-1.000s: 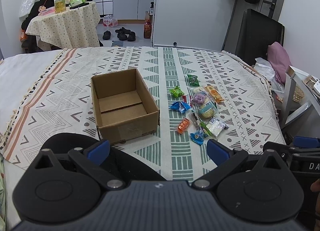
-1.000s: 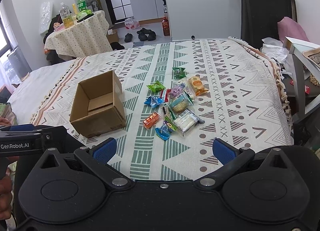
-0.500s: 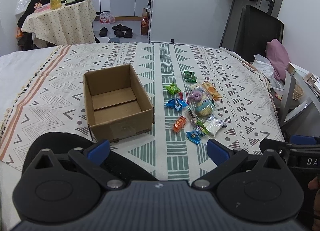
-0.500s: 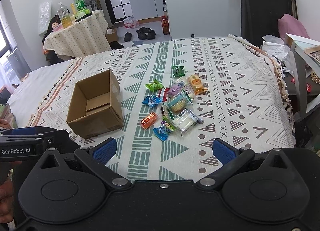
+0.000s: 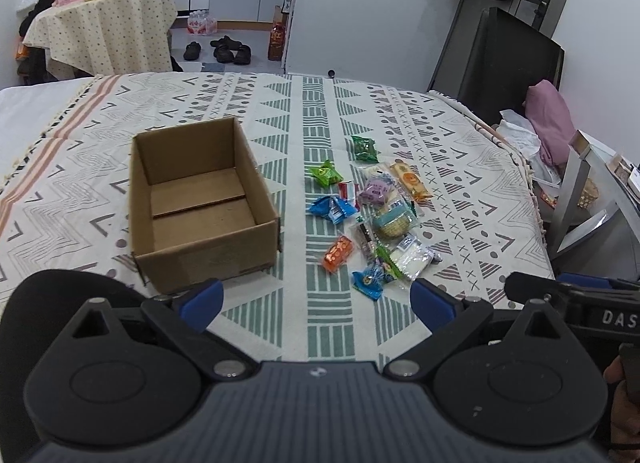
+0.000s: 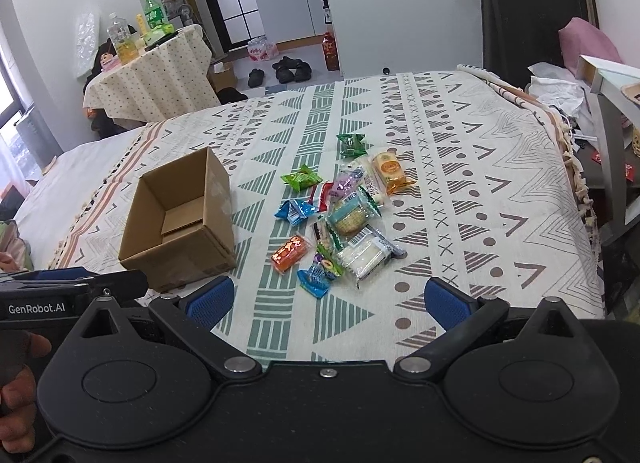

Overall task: Organize snacks
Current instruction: 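Grasp the blue candy with left gripper while right gripper grasps clear-wrapped cake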

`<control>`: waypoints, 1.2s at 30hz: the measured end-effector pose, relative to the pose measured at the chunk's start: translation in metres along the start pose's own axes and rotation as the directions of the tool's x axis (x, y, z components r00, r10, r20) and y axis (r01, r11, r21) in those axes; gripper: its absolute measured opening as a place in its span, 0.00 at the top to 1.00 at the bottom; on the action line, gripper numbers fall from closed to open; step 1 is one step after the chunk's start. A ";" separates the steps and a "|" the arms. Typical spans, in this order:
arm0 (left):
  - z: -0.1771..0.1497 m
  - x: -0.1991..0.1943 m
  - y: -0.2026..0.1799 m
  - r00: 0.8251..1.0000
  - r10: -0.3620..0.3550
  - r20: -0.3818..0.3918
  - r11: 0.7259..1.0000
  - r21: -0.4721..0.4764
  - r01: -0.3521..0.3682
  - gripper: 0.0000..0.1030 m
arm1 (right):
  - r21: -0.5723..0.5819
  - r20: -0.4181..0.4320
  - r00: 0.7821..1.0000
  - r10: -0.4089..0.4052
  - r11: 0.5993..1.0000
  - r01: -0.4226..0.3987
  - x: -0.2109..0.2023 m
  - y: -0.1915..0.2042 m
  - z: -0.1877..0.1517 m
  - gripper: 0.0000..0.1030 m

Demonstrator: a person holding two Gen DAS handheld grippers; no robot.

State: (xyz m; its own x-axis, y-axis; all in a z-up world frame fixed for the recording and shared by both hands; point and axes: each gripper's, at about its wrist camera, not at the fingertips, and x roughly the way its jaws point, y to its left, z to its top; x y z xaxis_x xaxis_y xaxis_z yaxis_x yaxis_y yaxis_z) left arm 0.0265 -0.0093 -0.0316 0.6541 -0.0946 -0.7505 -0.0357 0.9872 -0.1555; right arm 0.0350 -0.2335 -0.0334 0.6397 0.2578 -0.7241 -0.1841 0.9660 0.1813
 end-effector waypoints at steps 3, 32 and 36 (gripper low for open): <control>0.003 0.009 -0.003 1.000 -0.010 0.001 1.000 -0.001 0.010 0.04 | 0.023 -0.011 1.000 0.009 1.000 -0.009 0.009 -0.007 0.003 0.08; 0.013 0.132 -0.027 0.984 -0.058 -0.168 0.998 -0.027 0.054 0.37 | 0.301 -0.133 0.986 0.098 0.952 -0.054 0.112 -0.056 0.014 0.32; 0.012 0.146 -0.029 0.980 -0.096 -0.174 0.995 -0.035 0.091 0.40 | 0.346 -0.146 0.983 0.110 0.937 -0.053 0.121 -0.062 0.013 0.35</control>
State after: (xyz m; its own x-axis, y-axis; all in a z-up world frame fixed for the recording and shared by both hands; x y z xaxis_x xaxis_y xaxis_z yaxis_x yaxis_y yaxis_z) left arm 0.1323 -0.0504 -0.1285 0.5132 -0.2096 -0.8322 -0.0022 0.9694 -0.2456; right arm 0.1337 -0.2617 -0.1238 0.4997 0.3571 -0.7892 0.0512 0.8973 0.4385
